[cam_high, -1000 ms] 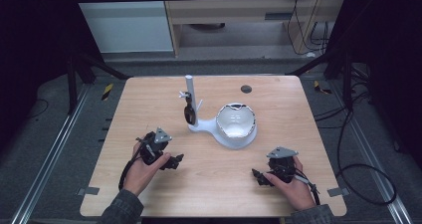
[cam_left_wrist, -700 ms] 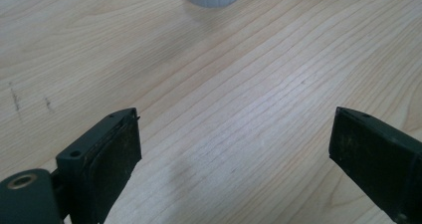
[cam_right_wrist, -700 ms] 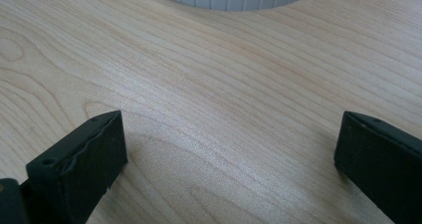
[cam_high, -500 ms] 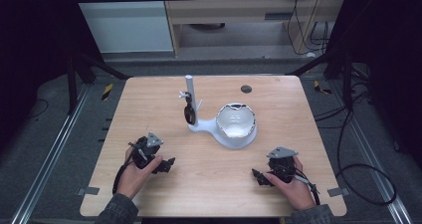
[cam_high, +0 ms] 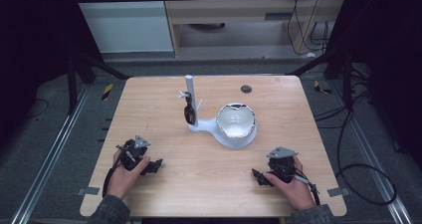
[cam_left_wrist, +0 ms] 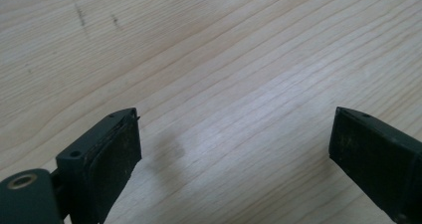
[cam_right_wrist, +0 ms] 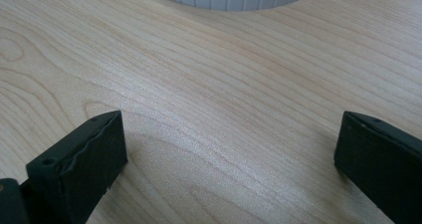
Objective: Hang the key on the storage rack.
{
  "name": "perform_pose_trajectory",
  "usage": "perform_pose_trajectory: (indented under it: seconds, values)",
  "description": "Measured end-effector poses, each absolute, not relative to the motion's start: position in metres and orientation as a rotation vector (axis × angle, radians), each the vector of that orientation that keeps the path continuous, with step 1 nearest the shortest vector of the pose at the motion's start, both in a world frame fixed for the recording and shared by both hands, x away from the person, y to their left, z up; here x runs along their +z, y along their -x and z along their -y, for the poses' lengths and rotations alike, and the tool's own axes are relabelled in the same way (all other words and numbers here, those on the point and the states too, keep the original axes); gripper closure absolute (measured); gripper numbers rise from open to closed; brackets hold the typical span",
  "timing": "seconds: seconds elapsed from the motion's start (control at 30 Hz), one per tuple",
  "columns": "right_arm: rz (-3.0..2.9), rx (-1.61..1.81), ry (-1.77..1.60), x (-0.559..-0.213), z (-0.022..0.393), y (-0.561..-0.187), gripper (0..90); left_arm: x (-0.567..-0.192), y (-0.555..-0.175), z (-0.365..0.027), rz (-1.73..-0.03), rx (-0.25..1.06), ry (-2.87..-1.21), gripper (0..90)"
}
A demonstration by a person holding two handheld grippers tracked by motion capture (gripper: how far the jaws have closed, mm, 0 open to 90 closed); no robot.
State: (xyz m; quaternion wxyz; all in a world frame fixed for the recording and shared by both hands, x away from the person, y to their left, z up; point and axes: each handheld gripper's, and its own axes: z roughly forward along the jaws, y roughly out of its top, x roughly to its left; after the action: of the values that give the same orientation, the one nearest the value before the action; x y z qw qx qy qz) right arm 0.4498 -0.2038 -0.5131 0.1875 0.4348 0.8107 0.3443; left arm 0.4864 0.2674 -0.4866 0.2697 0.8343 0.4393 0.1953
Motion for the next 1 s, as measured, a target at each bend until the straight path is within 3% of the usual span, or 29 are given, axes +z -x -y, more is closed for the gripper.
perform_pose_trajectory:
  seconds: [0.5, 1.0]
  values:
    - [-2.281, 0.969, -1.224, -0.513, 0.204, -0.45, 0.4, -0.501, -0.498, -0.287, -1.255, 0.509, -2.138, 6.0]
    - [-2.282, 0.969, -1.22, -0.513, 0.204, -0.45, 0.4, -0.508, -0.499, -0.289, -1.196, 0.535, -2.092, 1.3]
